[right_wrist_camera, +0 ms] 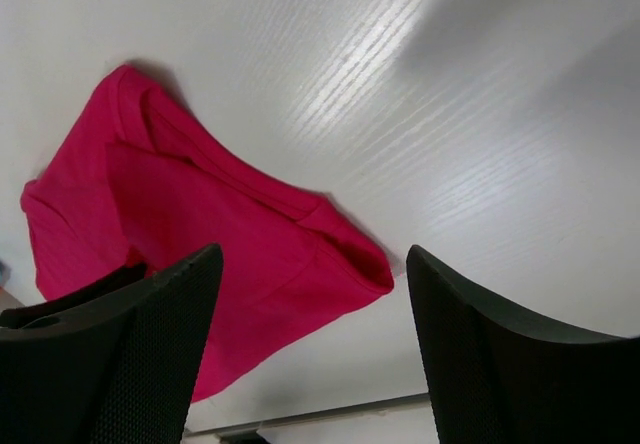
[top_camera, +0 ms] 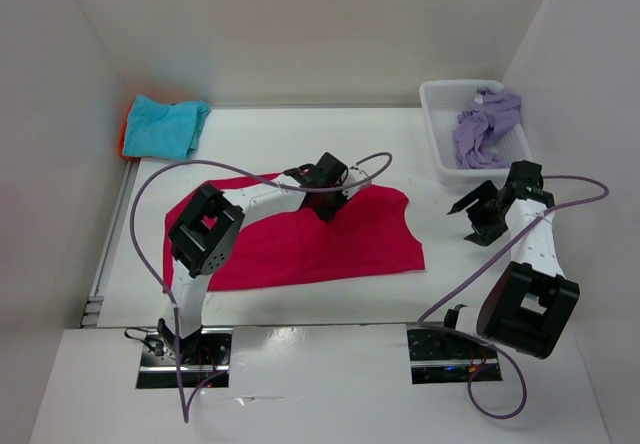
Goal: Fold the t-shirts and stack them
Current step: Fold the flattened tshirt in 1/3 of the way, then grap the side of the flattened tshirt furthest away from the robot with both arms
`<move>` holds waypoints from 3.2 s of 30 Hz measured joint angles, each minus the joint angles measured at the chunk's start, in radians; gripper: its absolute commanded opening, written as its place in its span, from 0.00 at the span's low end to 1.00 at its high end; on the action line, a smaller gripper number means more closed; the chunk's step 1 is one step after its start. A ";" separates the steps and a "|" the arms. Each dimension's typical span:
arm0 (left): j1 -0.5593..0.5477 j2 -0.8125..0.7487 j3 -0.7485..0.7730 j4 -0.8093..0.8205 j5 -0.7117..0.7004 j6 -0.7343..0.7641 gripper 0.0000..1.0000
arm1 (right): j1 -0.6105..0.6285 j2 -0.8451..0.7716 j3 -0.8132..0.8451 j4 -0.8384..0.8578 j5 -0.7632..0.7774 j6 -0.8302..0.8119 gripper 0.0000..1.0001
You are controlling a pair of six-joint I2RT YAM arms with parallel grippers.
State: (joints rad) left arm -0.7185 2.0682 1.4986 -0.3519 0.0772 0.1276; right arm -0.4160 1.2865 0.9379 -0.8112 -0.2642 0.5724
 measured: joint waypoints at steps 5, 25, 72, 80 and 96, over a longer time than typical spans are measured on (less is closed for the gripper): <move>0.018 -0.073 0.000 -0.032 -0.032 -0.047 0.46 | 0.080 -0.005 0.020 -0.046 0.102 0.014 0.98; 0.745 -0.589 -0.400 -0.173 -0.177 0.110 0.89 | 0.498 0.116 0.101 -0.086 0.195 0.192 0.96; 0.784 -0.457 -0.382 -0.113 0.001 0.385 0.00 | 0.890 0.619 0.643 0.054 0.302 -0.111 0.00; 0.706 -0.520 -0.591 -0.153 -0.055 0.449 0.08 | 1.026 0.501 0.387 0.110 0.294 -0.011 0.00; 0.650 -0.590 -0.549 -0.539 0.231 0.616 0.59 | 0.969 0.875 0.995 0.096 0.325 -0.077 0.59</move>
State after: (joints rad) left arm -0.0689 1.4780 0.9501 -0.8909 0.3080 0.7433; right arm 0.5526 2.1620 1.9324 -0.7155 0.0608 0.4950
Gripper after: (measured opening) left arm 0.577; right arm 0.558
